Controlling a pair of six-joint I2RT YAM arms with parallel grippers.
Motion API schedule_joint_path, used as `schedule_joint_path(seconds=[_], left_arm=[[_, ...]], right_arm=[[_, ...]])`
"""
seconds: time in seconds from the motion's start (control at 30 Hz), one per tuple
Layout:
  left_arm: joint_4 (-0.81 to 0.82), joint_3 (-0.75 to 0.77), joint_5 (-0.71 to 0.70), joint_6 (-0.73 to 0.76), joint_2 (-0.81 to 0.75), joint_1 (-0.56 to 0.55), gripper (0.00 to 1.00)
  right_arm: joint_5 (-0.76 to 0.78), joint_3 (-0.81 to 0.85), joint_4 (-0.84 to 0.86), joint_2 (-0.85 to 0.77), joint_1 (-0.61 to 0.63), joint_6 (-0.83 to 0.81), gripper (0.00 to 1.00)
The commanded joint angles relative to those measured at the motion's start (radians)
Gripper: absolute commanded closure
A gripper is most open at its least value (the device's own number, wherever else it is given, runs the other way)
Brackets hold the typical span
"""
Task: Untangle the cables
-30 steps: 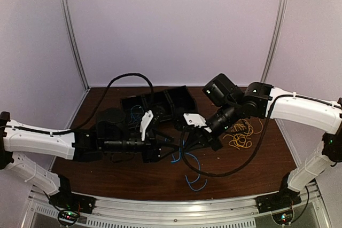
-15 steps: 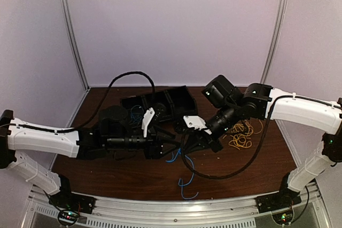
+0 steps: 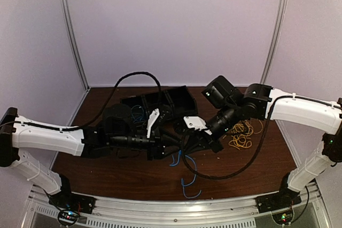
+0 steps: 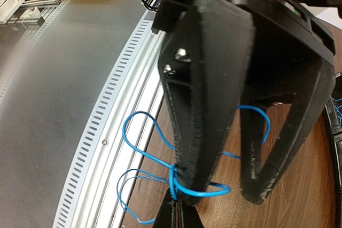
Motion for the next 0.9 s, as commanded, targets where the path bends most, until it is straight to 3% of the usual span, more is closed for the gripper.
schedule_joint_path(seconds=[0.0,0.1,0.23,0.33,0.47,0.57,0.63,0.77,0.87], left_arm=[[0.052,0.043,-0.003,0.017,0.012,-0.003,0.74],[-0.043,0.067,-0.159,0.049,-0.019,-0.003,0.89],[-0.183,0.081,-0.464,0.140,-0.149,-0.003,0.91],[-0.261,0.107,-0.616,0.213,-0.221,-0.003,0.86],[-0.312,0.134,-0.727,0.268,-0.265,-0.003,0.70],[-0.332,0.152,-0.788,0.286,-0.263,-0.002,0.65],[-0.337,0.161,-0.748,0.296,-0.251,-0.003,0.61],[-0.371,0.191,-0.514,0.276,-0.207,-0.002,0.47],[-0.418,0.198,-0.354,0.250,-0.162,-0.003,0.42]], right_arm=[[-0.001,-0.014,0.016,-0.033,0.004,0.001,1.00],[-0.007,-0.019,0.010,-0.034,0.004,-0.003,1.00],[-0.020,-0.045,0.007,-0.041,0.005,-0.014,1.00],[-0.023,-0.054,0.007,-0.041,0.004,-0.016,1.00],[-0.030,-0.055,0.012,-0.038,0.005,-0.016,1.00],[-0.033,-0.054,0.013,-0.035,0.005,-0.015,1.00],[-0.027,-0.053,0.014,-0.036,0.004,-0.013,1.00],[-0.019,-0.054,0.007,-0.042,0.004,-0.017,1.00],[-0.015,-0.058,0.005,-0.046,0.004,-0.022,1.00]])
